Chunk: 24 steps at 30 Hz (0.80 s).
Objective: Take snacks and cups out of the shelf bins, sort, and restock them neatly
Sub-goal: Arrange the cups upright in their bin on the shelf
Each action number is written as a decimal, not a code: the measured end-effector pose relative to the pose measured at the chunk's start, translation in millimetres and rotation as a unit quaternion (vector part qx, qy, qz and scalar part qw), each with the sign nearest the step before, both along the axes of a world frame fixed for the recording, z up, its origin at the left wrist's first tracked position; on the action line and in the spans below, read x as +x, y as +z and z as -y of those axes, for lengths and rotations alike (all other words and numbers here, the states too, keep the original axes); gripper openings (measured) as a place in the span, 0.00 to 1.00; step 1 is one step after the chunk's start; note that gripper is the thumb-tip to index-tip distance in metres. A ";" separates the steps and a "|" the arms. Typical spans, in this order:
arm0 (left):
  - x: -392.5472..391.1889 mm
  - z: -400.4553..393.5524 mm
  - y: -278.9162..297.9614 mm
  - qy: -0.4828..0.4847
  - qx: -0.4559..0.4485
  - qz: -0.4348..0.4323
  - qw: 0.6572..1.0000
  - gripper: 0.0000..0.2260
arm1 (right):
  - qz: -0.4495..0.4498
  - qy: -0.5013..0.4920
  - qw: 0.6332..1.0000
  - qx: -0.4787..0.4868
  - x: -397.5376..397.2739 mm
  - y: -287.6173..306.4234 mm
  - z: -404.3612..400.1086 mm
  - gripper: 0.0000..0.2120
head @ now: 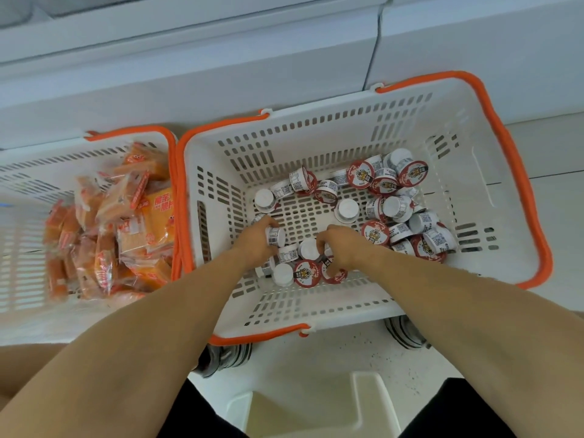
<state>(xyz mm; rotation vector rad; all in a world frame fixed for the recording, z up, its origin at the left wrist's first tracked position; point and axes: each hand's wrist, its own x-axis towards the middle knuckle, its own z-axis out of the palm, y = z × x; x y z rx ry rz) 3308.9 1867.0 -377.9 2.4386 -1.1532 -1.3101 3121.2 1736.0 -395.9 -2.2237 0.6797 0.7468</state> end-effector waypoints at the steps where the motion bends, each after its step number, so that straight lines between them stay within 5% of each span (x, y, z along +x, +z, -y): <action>1: 0.2 -0.1 1.2 0.012 -0.003 -0.001 1.000 0.23 | 0.005 -0.015 1.000 0.006 -0.8 1.1 3.2 0.24; 6: -2.8 -7.7 7.7 0.047 -0.031 -0.011 0.998 0.20 | 0.014 -0.158 0.980 0.119 -5.6 18.4 14.9 0.23; 10: -12.2 -8.5 22.9 0.085 -0.050 -0.035 0.995 0.20 | 0.027 -0.331 0.905 0.265 -14.7 40.4 29.4 0.21; 13: -12.9 -9.8 41.2 0.186 -0.047 -0.150 0.970 0.20 | 0.052 -0.354 0.884 0.302 -13.1 66.7 40.5 0.21; 16: -9.1 -4.9 72.8 0.277 -0.039 -0.303 0.911 0.24 | 0.124 -0.366 0.864 0.322 2.3 108.8 55.3 0.21; 21: 3.0 16.6 147.2 0.258 -0.149 -0.444 0.845 0.24 | 0.255 -0.349 0.849 0.303 41.7 213.1 73.2 0.16; 24: 26.0 21.6 205.2 0.211 -0.215 -0.459 0.836 0.30 | 0.313 -0.332 0.848 0.270 58.3 276.1 75.4 0.11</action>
